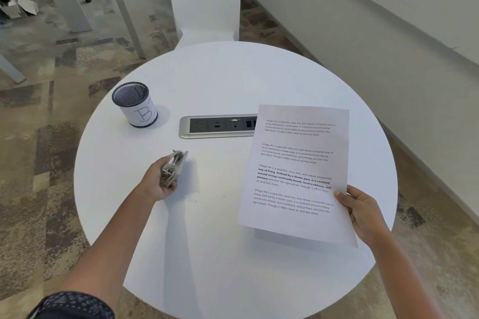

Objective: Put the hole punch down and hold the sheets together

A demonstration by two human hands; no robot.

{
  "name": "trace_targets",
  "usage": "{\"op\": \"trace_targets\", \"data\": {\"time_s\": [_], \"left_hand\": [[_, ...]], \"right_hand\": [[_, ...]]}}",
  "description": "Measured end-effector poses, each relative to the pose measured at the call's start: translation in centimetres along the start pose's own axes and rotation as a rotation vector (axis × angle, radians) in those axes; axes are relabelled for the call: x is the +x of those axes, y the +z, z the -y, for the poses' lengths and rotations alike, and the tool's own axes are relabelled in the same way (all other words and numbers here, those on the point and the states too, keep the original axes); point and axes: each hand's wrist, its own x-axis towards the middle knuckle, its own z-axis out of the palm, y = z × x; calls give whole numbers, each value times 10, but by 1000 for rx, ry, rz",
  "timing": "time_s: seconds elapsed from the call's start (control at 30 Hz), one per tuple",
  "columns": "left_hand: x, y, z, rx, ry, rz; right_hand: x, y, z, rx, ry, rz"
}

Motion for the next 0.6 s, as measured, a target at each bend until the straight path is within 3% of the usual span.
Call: {"op": "trace_targets", "data": {"time_s": [0.17,0.33,0.6], "left_hand": [[0,-2,-5,50,50,-22],[1,-1,-8,186,247,-202],[7,-10,-6,582,520,-314]], "right_hand": [[2,0,-4,-17,11,3],[4,2,-6,-6,21,10],[9,8,-7,-18,25,16]]}}
